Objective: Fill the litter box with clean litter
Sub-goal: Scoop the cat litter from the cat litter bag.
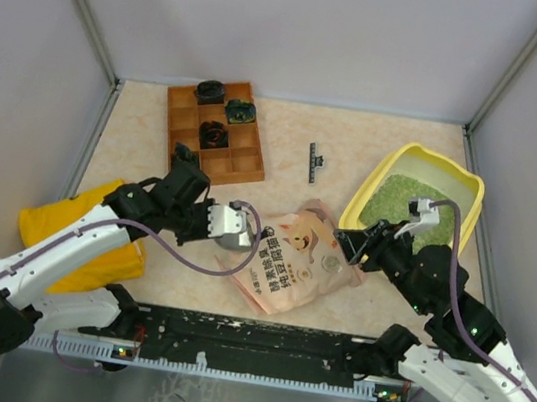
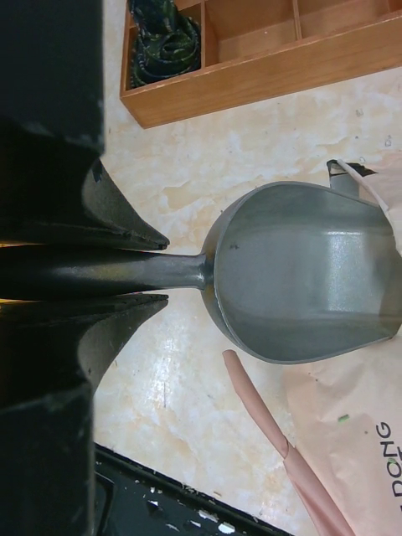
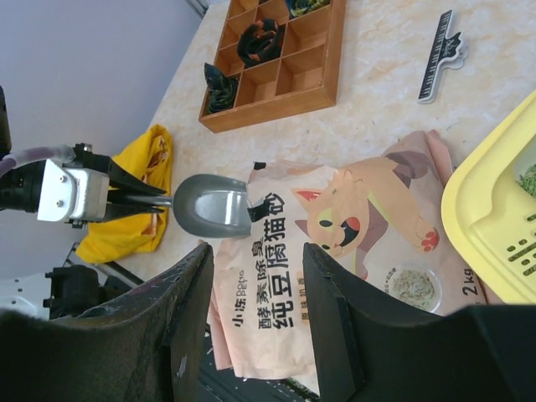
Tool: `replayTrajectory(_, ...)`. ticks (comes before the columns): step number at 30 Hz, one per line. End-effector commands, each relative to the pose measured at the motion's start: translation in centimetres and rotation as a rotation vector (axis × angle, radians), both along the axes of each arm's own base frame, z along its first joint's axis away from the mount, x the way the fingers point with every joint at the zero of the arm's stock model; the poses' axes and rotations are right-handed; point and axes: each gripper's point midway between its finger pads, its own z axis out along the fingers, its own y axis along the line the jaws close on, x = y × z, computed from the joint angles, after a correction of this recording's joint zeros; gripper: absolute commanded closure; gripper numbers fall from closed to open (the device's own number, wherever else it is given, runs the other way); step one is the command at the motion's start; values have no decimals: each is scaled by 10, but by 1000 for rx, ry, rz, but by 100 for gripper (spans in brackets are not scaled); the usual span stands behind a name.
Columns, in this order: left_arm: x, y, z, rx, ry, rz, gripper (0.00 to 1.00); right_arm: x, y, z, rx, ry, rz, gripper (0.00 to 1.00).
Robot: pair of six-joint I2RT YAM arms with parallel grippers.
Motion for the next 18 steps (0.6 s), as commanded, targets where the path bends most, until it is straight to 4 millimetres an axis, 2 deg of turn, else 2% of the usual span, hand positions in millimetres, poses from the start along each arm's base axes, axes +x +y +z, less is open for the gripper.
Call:
replayTrajectory(1, 7, -17, 0, -58, -32, -71, 100, 1, -1, 11, 46, -17, -12, 53)
replayTrajectory(18, 11, -36, -15, -95, -3, -115, 100, 2, 3, 10, 58, -12, -5, 53)
